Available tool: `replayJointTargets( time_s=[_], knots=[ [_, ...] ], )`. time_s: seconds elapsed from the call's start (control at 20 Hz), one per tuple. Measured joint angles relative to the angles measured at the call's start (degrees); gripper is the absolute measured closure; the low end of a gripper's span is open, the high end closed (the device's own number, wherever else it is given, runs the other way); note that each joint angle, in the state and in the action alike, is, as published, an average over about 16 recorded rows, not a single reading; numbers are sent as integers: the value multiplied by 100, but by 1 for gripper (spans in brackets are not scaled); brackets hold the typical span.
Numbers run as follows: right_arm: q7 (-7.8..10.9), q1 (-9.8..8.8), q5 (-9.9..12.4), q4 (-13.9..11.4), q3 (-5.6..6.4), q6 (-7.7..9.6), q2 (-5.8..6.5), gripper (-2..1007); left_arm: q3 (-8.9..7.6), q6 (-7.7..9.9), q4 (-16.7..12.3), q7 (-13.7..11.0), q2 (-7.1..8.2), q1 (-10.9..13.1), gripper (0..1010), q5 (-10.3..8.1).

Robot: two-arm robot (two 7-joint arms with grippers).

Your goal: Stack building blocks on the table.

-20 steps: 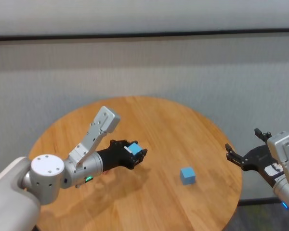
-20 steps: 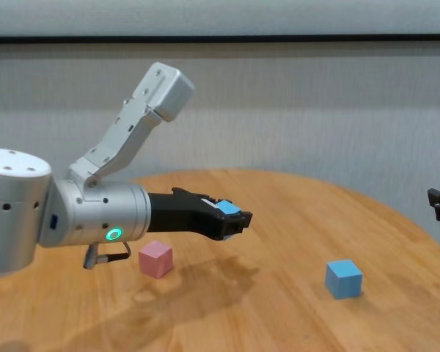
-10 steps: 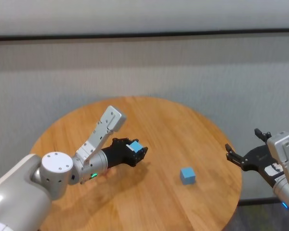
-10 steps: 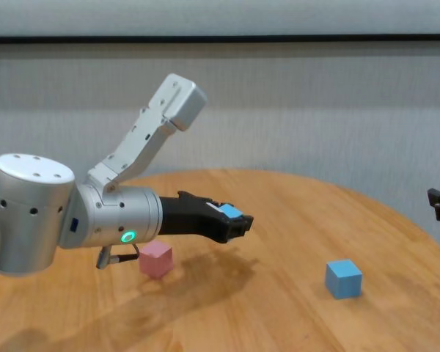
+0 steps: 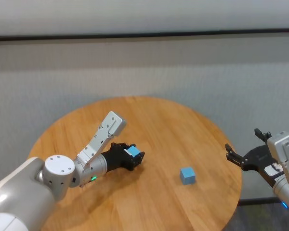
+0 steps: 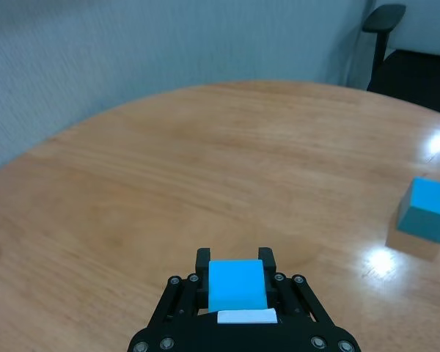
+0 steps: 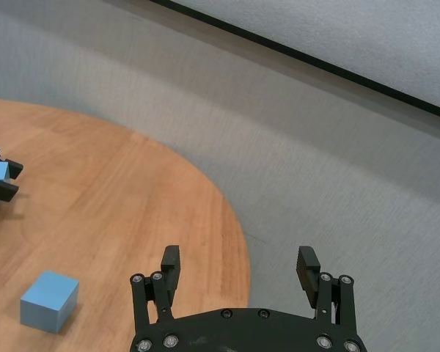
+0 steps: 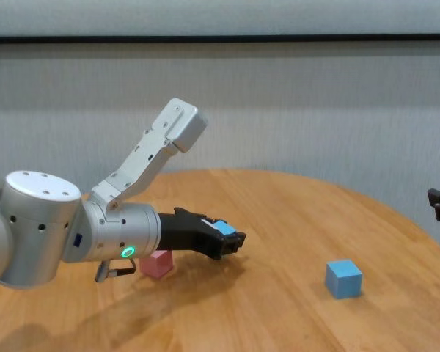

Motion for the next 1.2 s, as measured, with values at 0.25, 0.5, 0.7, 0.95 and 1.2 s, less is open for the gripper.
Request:
replayJointTargets(
  time_s=[0.25,0.5,0.7,0.95,1.2],
  knots=[
    [0,0,0,0,0,0,0,4,-18,-116,346,9,-96,-124,609,74],
    [0,0,0,0,0,0,0,4,-36,-196,598,23,-168,-223,592,147],
    [0,0,0,0,0,0,0,5,-69,-202,628,25,-179,-248,534,190],
    [0,0,0,0,0,0,0,4,-153,-106,380,7,-105,-172,415,213],
    [0,0,0,0,0,0,0,4,-297,112,-358,-54,149,110,252,166]
  ],
)
